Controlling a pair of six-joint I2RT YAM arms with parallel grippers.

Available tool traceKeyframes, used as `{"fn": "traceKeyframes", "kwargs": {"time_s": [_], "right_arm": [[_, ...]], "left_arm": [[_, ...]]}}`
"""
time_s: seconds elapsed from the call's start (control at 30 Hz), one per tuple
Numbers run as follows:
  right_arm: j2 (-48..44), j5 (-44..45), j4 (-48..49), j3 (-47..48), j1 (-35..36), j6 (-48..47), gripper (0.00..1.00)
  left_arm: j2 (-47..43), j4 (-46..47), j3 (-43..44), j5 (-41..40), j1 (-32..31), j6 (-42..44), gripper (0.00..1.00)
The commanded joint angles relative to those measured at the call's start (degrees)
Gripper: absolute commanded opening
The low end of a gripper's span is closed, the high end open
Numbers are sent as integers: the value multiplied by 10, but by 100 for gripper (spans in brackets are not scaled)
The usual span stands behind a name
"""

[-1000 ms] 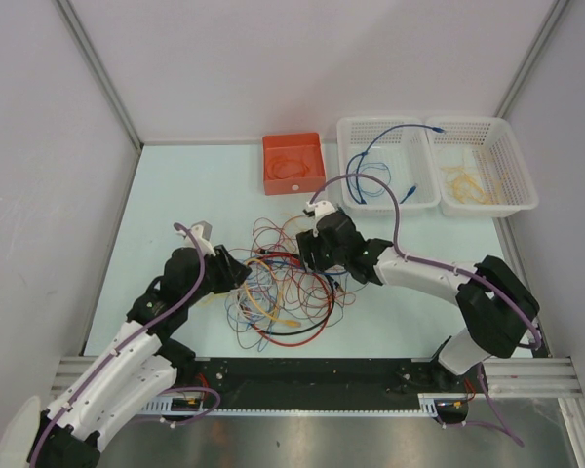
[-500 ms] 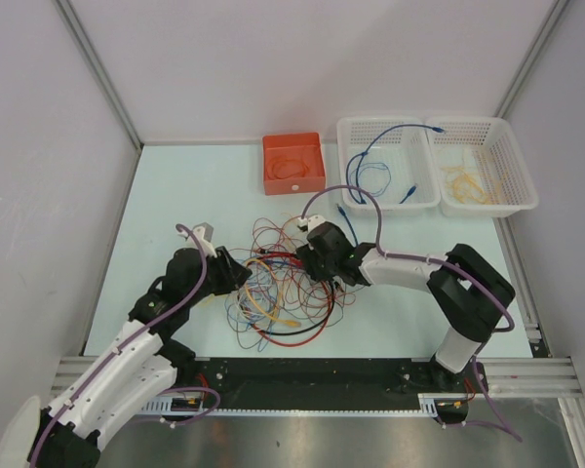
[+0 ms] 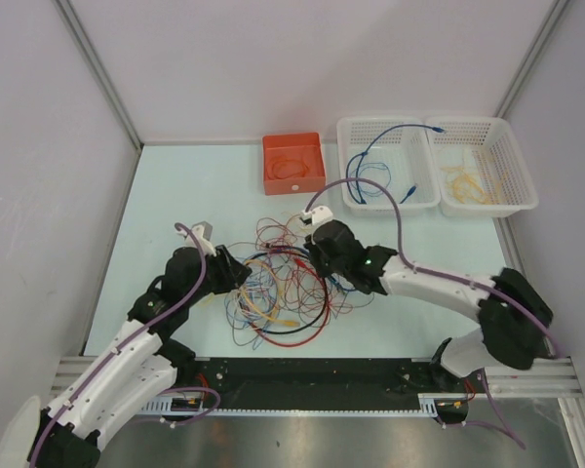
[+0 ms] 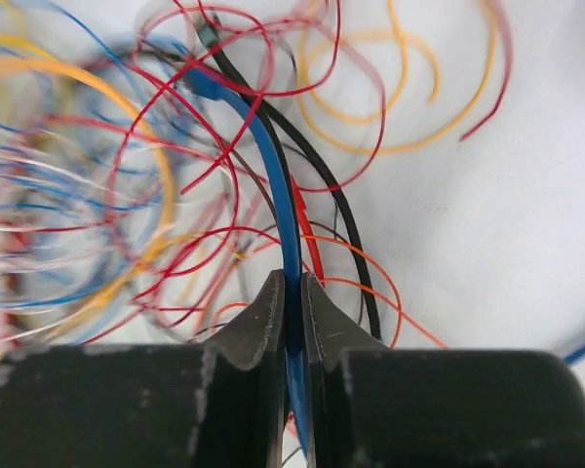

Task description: Untangle the cables

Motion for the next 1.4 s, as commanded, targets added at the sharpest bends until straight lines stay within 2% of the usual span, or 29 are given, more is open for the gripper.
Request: {"fn": "traceKeyframes", "kwargs": {"time_s": [0.0,0.2,0.4,0.5,0.63,0.7,0.93,1.1,1.37], "right_arm": [[-137,52,-26,24,10,18,4],[-220,67,-107,55,10,17,2],[-222,71,-155,53,11,34,0],[-219,56,-145,49,13,50,0],[-226,14,-111,49,12,68,0],[-230,-7,-88,49,9,84,0],[-244,-25,-80,58,8,100,0],[-309,0,-75,116,-4,79,0],[-372,57,16,207,-25,8,0]], "left_arm": [[1,4,47,-12,4,11,45],[8,22,71,-12,4,8,50],[9,93,69,42,4,-17,62],[12,163,51,85,4,-46,66],[34,316,15,200,-1,-82,67],[51,348,4,213,-18,-83,66],[58,299,8,168,-39,-58,66],[23,251,9,119,-39,-44,66],[-11,233,-21,100,-38,-46,66]]}}
